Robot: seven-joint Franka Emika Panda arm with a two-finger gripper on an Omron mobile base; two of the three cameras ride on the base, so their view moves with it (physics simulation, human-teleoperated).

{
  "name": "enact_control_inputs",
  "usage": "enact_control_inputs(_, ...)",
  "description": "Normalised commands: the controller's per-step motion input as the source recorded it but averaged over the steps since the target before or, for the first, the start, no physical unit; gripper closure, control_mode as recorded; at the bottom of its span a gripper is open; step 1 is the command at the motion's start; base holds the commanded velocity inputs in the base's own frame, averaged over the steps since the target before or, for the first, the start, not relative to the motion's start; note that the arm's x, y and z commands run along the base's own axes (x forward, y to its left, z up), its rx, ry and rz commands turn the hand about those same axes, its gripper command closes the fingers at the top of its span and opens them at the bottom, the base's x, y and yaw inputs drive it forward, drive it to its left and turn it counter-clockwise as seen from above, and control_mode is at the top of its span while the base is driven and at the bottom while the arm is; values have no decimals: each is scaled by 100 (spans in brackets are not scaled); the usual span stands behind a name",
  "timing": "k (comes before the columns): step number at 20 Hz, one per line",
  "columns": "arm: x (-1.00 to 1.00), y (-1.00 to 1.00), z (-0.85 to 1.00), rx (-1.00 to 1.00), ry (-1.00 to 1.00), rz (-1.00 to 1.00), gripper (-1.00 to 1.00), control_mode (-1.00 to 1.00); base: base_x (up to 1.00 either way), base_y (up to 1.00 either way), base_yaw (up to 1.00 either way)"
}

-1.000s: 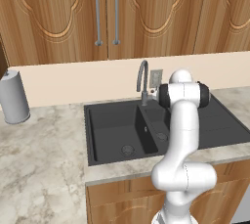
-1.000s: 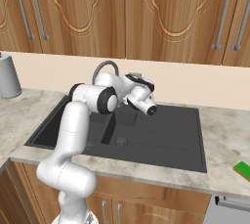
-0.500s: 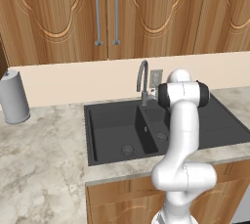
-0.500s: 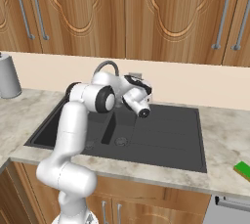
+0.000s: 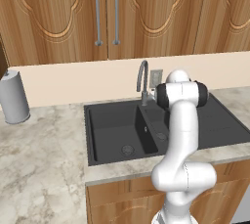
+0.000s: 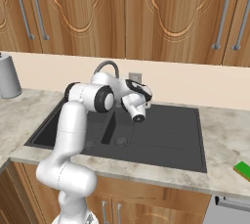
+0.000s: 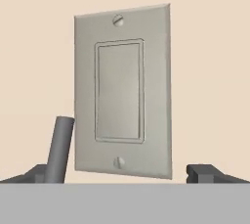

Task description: Soak the sponge with water for a few seconds and then drop it inside the sink.

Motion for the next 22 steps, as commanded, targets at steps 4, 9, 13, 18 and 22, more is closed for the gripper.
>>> enact_control_inputs(4,0,-62,26,12,-6,-5,-100,-100,0,0,0)
enact_control_inputs(9,0,-65,56,10,0,-4,-100,-100,0,0,0)
enact_control_inputs(13,0,-63,66,8,0,-6,-100,-100,0,0,0)
enact_control_inputs(18,0,-70,42,5,1,-10,-100,-100,0,0,0)
enact_control_inputs(22,0,-84,34,5,4,-14,-100,-100,0,0,0)
